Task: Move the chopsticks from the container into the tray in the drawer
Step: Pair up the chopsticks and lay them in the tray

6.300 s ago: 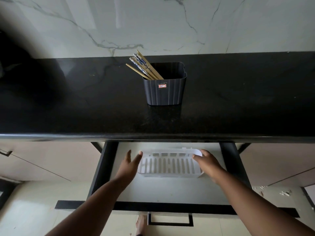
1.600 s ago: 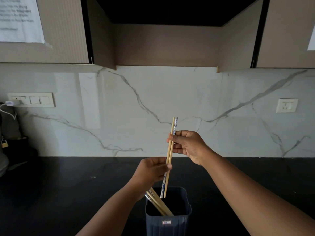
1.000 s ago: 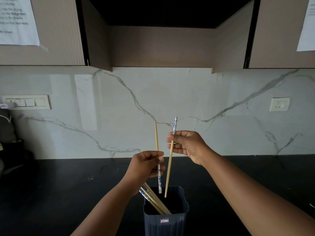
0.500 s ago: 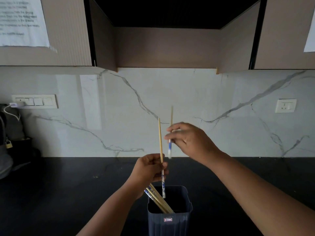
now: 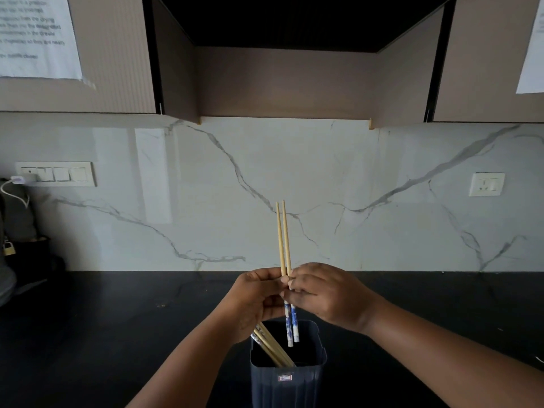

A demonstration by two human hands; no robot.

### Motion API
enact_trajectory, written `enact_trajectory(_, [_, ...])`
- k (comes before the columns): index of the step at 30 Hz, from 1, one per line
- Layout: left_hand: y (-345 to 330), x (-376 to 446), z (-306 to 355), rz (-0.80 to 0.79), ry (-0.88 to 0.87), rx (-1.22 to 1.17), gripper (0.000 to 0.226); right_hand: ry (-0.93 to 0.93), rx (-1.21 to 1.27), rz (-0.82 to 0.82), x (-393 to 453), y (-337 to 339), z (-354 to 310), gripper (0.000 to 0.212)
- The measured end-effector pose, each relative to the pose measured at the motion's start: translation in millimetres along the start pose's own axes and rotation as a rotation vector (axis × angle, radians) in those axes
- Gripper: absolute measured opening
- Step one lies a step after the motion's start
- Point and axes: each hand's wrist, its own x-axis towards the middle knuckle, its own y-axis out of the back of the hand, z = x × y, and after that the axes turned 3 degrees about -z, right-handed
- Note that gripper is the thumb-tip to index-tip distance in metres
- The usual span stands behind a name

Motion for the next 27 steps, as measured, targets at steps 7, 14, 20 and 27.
enact_trajectory(7, [-2.5,-0.5,-2.5,0.049,0.032,0.019,0.019,-0.062,0.075,-0.101,-5.7,-5.1,-3.7,0.019])
enact_trajectory(14, [2.3,-2.6,-2.6,0.187,0.016,0.057,0.012,-0.911,0.699,0.025,8.7,4.9,5.2,0.037])
enact_trajectory(20, [-8.6,-4.0,-12.6,0.2,0.04,0.214,0.011,-1.525,1.507,0.142,35.5,0.7,10.2,0.012])
enact_trajectory(27, [-3.7,-6.6,-21.3,0.208,0.064,0.251,0.013,-1.622,1.533,0.135,45.7,-11.8,1.7,0.013])
